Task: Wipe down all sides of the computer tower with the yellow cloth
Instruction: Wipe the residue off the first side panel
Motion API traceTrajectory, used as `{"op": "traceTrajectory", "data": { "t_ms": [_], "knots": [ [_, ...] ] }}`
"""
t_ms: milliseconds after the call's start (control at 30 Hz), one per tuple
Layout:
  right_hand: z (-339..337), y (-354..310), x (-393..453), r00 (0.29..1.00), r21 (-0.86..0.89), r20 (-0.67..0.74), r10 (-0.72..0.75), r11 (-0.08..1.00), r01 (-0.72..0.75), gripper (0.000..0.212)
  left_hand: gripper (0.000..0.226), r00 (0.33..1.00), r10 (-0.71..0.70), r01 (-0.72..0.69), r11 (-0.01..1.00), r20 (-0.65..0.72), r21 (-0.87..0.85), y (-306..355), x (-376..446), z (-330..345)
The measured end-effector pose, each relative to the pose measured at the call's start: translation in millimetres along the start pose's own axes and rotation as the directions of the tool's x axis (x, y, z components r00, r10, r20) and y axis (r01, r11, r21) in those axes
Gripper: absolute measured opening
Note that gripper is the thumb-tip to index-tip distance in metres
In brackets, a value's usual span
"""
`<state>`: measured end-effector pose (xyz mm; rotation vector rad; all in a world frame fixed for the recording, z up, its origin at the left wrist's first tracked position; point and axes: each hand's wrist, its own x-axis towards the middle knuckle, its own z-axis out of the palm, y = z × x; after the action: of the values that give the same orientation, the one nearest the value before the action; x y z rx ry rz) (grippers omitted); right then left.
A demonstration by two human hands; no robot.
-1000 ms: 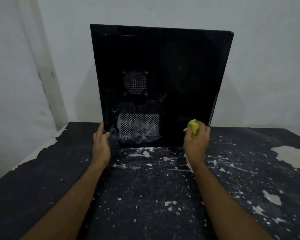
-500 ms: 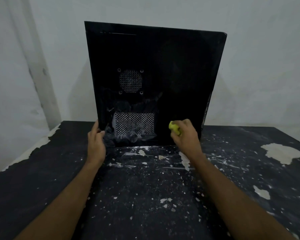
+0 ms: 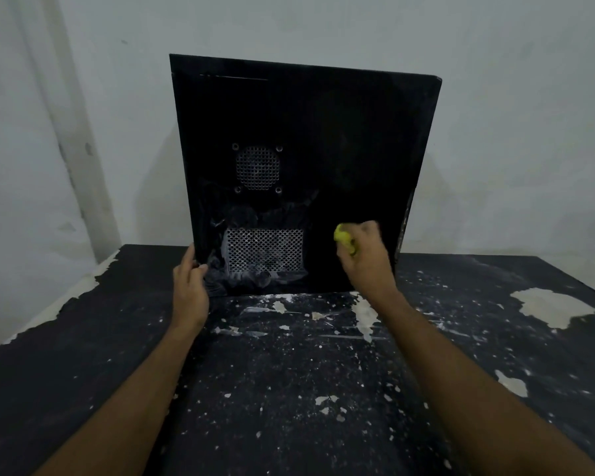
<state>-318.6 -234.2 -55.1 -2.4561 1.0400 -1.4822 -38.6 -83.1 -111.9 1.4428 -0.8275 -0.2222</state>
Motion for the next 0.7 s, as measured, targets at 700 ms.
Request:
{"op": "traceTrajectory", "data": {
  "t_ms": [700],
  "knots": [
    [-16,-13,33,1.0,-0.079,0.003,0.024,0.997,-0.024,0.033,0.049,1.0,-0.009,0.008,0.999,-0.021,-0.042,3,-3,2]
  ]
}}
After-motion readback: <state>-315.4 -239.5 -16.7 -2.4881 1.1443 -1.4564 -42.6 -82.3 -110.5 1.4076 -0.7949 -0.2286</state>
